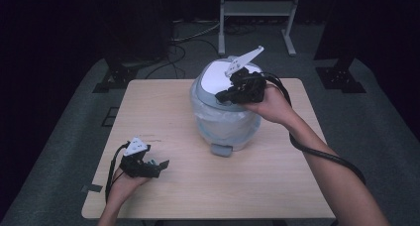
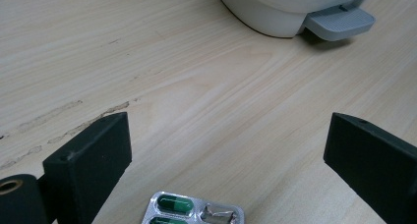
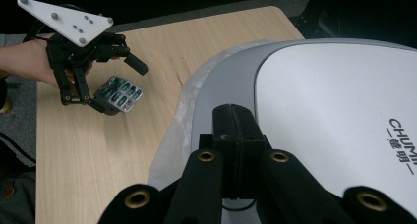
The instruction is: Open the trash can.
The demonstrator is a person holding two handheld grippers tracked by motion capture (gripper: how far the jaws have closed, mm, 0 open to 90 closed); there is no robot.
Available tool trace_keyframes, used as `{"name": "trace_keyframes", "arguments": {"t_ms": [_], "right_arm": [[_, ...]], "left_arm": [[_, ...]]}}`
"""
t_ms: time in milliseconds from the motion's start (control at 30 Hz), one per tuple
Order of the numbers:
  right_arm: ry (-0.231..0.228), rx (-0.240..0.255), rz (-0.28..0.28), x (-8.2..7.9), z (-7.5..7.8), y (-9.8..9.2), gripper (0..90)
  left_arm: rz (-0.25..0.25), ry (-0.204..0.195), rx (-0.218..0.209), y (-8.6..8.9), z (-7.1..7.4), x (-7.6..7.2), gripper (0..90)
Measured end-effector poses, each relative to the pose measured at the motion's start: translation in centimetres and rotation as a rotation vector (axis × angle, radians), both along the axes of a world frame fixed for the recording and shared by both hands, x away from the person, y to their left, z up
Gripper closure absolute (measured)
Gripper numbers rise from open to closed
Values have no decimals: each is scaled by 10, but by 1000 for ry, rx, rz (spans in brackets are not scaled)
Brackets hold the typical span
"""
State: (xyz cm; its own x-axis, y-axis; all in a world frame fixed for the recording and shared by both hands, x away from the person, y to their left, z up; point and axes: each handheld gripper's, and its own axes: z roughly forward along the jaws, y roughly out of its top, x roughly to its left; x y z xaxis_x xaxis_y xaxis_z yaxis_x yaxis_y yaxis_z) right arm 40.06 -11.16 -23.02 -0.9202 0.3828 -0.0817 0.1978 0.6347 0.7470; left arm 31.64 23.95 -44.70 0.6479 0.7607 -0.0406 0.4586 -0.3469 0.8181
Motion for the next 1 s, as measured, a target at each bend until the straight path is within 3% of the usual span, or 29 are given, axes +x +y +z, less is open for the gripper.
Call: {"name": "trace_keyframes", "arguments": {"t_ms": [367, 500, 733, 1000], "right_arm": [[-5, 17, 4, -3, -4, -2, 897], [5, 43, -6, -4, -3, -8, 837], [-3, 96, -15, -14, 1, -33, 795], [1, 121, -58, -26, -2, -70, 748]], "left_arm": [[-2, 6, 2, -1, -1, 0, 31], [-3, 6, 1, 0, -2, 0, 31], [-4, 16, 10, 0, -3, 1, 31], [-11, 20, 19, -2, -4, 0, 32]]}}
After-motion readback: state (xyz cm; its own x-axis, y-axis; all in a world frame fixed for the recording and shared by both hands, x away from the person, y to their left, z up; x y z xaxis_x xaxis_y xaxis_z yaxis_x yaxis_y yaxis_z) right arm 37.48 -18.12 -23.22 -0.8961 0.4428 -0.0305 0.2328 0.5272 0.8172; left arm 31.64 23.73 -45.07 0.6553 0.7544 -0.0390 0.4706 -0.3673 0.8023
